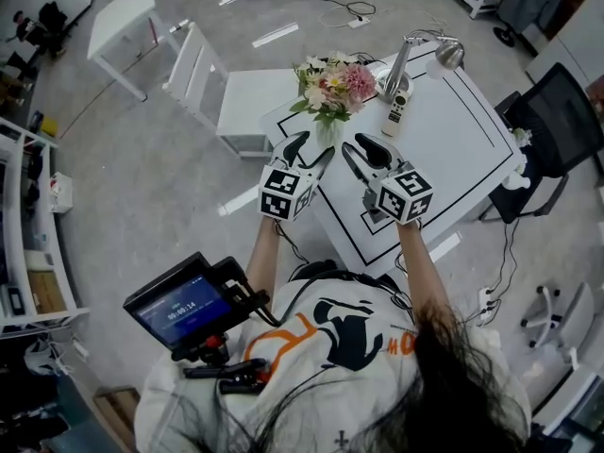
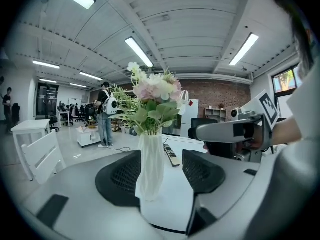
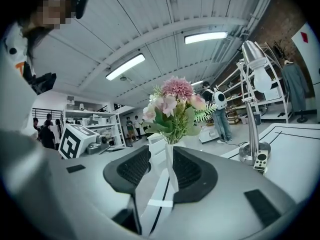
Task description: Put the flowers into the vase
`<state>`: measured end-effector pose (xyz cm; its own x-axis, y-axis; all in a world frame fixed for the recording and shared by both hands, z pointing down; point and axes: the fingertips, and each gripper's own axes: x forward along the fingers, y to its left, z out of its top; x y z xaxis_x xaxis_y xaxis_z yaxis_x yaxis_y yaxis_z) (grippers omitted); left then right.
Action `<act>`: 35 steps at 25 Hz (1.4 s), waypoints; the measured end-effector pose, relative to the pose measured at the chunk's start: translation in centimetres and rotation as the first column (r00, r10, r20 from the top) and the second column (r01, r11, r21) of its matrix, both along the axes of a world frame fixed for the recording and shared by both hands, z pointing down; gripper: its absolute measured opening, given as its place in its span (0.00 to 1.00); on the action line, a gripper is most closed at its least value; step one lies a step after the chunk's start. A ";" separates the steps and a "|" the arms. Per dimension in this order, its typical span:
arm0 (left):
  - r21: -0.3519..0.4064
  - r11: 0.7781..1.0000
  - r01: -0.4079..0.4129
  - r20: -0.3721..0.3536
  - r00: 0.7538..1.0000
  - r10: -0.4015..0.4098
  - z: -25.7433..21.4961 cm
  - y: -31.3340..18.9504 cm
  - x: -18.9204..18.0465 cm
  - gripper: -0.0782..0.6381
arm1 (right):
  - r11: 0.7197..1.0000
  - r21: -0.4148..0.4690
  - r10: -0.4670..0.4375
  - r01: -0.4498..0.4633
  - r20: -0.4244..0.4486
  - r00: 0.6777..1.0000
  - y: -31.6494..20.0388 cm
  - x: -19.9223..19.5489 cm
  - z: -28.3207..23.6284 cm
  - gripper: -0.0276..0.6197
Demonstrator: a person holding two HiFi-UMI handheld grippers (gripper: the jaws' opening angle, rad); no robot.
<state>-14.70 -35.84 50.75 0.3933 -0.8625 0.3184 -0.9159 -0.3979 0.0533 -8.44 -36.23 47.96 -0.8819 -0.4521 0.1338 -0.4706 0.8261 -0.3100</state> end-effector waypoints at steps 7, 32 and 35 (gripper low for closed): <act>0.023 0.996 -0.082 0.042 0.996 0.081 -0.6 4.6 1.4 0.43 | 0.998 -0.001 0.066 -0.066 0.016 0.998 4.1 0.3 -0.2 0.22; 0.057 0.997 -0.053 -0.088 0.994 0.058 -1.9 15.8 7.8 0.18 | 0.982 -0.047 0.181 -0.182 -0.006 0.983 16.3 7.0 1.5 0.10; 0.060 0.997 -0.044 -0.099 0.994 0.050 -2.3 17.4 8.8 0.17 | 0.981 -0.057 0.188 -0.188 -0.010 0.982 17.9 8.0 1.8 0.09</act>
<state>-5.92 -18.47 48.42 0.4616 -0.8579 0.2259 -0.8871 -0.4458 0.1197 -0.40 -18.34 49.73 -0.7815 -0.6009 0.1677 -0.6169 0.7040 -0.3520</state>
